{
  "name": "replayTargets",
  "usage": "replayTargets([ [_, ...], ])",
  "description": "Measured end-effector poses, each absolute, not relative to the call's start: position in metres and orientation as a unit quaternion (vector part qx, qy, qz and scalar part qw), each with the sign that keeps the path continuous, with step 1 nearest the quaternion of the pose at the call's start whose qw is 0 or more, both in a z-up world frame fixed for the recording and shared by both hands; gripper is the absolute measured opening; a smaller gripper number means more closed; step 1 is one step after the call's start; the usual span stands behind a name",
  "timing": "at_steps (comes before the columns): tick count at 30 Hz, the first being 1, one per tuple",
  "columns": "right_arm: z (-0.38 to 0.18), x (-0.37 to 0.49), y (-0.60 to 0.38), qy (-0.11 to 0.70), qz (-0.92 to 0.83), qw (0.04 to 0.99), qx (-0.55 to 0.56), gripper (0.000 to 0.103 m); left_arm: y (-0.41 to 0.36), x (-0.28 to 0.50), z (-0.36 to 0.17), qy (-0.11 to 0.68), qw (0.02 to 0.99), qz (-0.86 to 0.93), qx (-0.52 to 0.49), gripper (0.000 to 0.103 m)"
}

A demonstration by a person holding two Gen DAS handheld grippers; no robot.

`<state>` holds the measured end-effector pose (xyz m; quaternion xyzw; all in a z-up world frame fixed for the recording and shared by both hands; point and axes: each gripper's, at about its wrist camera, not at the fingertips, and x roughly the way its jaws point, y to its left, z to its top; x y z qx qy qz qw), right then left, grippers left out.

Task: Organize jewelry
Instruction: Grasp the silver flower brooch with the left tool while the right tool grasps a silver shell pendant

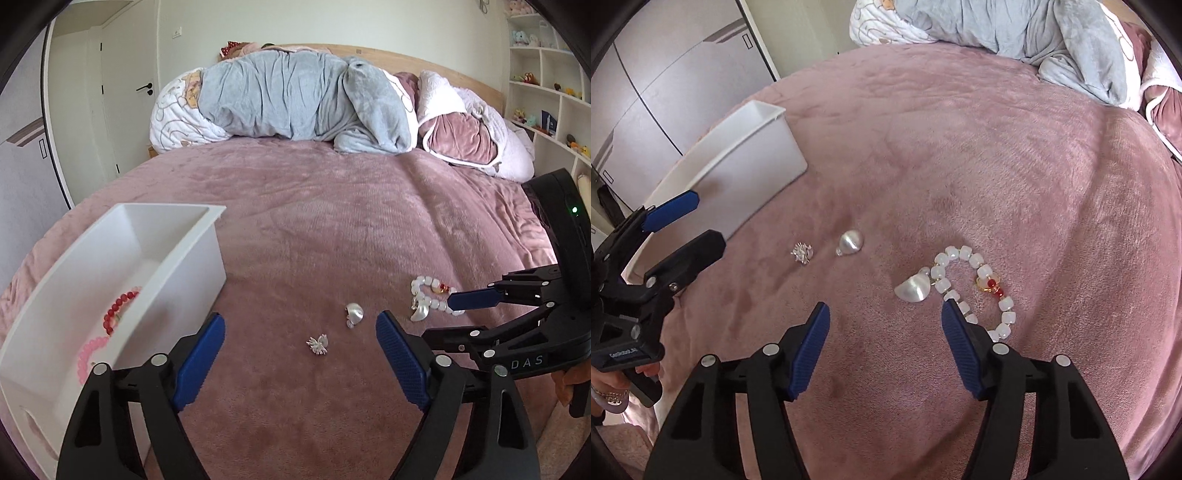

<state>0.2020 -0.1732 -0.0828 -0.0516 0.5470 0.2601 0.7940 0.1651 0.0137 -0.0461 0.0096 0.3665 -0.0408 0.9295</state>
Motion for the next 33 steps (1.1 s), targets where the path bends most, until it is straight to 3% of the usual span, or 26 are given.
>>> replayTargets([
  [4,-0.098,0.205,-0.165,0.556,0.257,0.787,-0.067,0.053,0.008,0.178,-0.074,0.39,0.919,-0.047,0.016,0.077],
  [13,-0.116,0.213,-0.153,0.541,0.258,0.794,-0.107,0.053,0.007,0.209,-0.123,0.442,0.896,-0.042,0.018,0.062],
  [19,-0.117,0.22,-0.163,0.539,0.264,0.795,-0.081,0.039,0.005,0.218,-0.13,0.441,0.896,-0.044,0.025,0.054],
  [22,-0.115,0.221,-0.165,0.54,0.265,0.796,-0.072,0.027,0.0,0.216,-0.129,0.441,0.895,-0.053,0.038,0.039],
  [24,-0.114,0.221,-0.164,0.539,0.265,0.796,-0.069,0.025,-0.007,0.215,-0.128,0.439,0.895,-0.064,0.051,0.025],
  [33,-0.102,0.214,-0.174,0.532,0.274,0.8,-0.047,0.025,0.006,0.21,-0.12,0.44,0.895,-0.066,-0.013,0.024],
])
